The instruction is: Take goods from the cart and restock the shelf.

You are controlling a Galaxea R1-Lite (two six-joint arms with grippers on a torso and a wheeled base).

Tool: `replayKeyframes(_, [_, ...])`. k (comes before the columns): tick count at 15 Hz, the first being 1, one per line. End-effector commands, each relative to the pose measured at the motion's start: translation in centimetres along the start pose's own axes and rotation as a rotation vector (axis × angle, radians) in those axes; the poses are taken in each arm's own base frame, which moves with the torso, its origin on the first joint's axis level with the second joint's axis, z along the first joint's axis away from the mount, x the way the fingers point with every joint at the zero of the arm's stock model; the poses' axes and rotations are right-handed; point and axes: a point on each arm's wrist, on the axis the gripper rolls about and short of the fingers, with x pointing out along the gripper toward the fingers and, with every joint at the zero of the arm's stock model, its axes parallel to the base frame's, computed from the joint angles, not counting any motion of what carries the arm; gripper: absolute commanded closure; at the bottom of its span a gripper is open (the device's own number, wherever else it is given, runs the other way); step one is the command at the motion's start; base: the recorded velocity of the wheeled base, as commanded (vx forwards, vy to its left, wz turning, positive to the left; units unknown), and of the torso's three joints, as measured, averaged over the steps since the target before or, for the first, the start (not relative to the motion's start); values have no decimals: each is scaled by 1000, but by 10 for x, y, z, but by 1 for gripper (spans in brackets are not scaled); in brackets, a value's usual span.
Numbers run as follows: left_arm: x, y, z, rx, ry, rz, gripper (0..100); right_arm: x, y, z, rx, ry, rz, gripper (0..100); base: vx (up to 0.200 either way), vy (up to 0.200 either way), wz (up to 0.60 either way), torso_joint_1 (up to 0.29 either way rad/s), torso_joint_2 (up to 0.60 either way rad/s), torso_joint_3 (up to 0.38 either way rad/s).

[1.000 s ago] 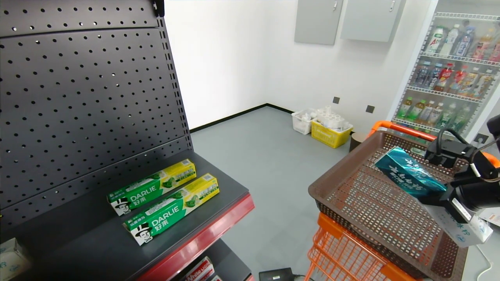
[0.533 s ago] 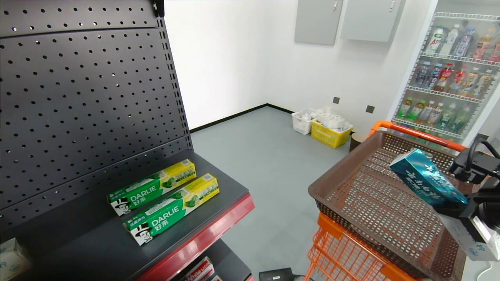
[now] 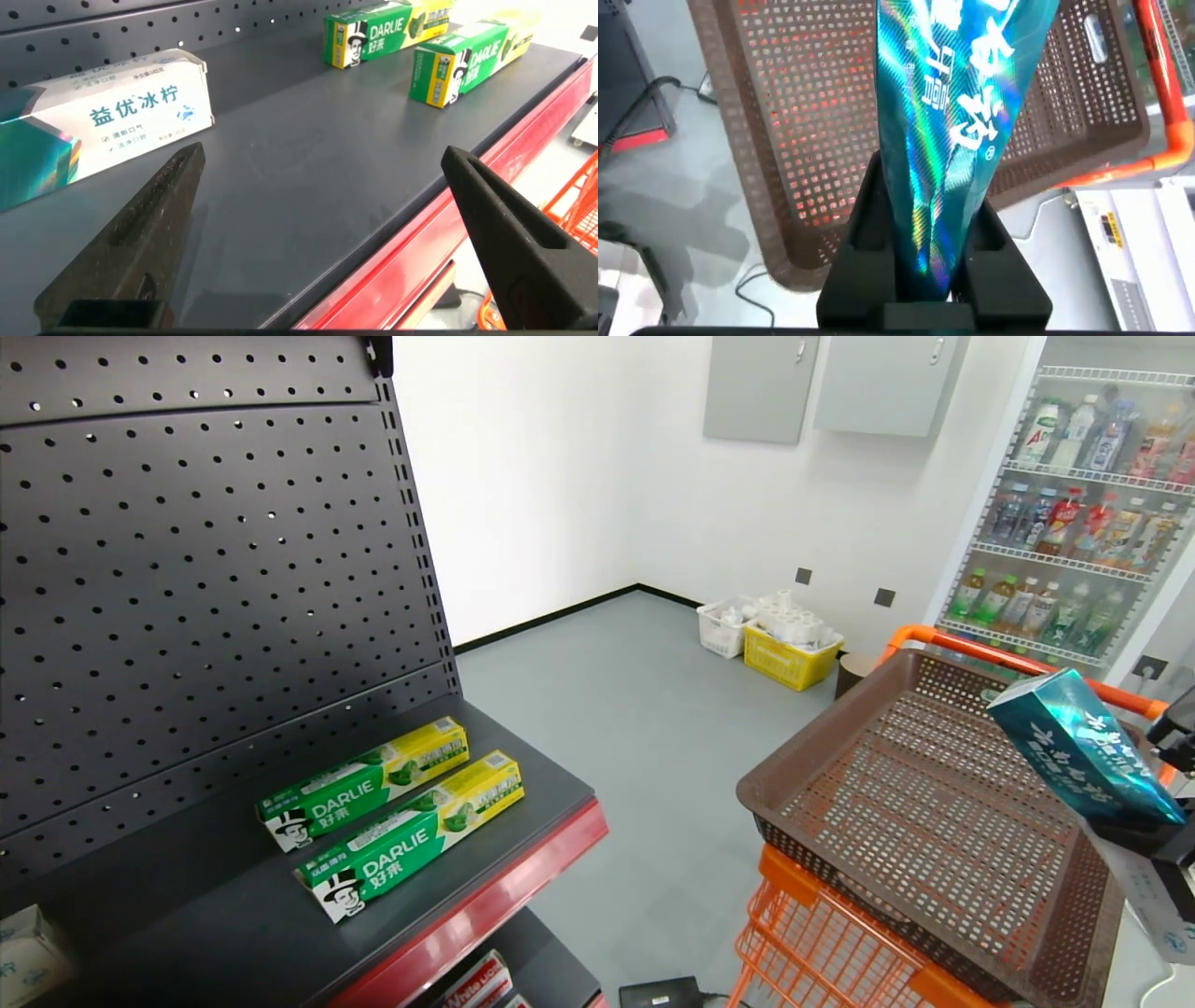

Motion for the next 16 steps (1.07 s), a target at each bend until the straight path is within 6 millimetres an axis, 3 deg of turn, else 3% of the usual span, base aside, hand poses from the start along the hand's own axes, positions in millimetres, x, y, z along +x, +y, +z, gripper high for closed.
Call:
replayKeyframes(1, [0,0,0,-1,0,0,0,-12,4,-6,7,-21,-18,100,0,0,0,0,0,0])
replayKeyframes(4, [0,0,0,-1,0,0,0,-15,5,-6,12,-35,-22,100,0,0,0,0,0,0])
replayKeyframes(14, [0,0,0,-1,0,0,0,-26,11,-13,-1,-60,-22,100,0,0,600,2,0,1])
replayKeyframes(16, [0,0,0,-1,0,0,0,-31,14,-17,-3,-70,-29,100,0,0,0,0,0,0])
